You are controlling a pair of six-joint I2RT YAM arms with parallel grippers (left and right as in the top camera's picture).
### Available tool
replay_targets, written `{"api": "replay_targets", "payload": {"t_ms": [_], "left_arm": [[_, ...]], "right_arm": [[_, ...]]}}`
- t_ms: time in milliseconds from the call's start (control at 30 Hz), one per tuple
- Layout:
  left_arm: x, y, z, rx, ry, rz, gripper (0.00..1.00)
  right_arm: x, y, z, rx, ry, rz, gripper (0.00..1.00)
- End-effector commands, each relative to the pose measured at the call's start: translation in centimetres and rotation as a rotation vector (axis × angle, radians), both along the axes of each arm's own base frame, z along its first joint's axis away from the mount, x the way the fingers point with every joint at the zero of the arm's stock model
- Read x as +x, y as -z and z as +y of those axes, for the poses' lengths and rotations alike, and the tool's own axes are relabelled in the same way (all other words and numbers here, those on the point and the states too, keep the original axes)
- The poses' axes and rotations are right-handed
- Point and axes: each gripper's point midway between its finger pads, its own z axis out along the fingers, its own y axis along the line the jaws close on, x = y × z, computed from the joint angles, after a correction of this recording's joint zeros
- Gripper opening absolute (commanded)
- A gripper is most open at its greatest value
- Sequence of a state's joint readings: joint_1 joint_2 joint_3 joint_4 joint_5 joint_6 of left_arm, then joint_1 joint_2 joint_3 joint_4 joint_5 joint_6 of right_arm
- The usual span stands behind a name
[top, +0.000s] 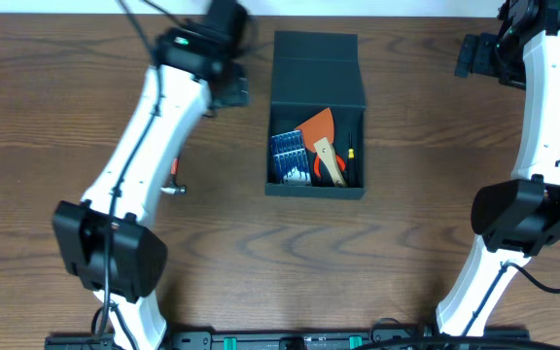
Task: Pack container
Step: 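Withdraw the left gripper from the box toward the hammer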
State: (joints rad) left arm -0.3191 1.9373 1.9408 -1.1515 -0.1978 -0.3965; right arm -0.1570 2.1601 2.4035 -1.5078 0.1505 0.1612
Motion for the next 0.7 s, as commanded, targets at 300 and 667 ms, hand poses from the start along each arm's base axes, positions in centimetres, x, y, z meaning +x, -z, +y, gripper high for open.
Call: {"api": "replay_targets", "payload": {"t_ms": [300,667], "left_arm": [[-0.7,5.6,5.6,-0.026,-0.080,0.116,0.87],[-4.8,13.3,7.4,0.019,-0.030,0.278,0.88]], "right_arm": [[0.0,-0.9,-0.1,-0.006,0.015,-0.025,0.99],[0.0,-0.9,-0.1,-0.006,0.015,-0.025,0.99]]}}
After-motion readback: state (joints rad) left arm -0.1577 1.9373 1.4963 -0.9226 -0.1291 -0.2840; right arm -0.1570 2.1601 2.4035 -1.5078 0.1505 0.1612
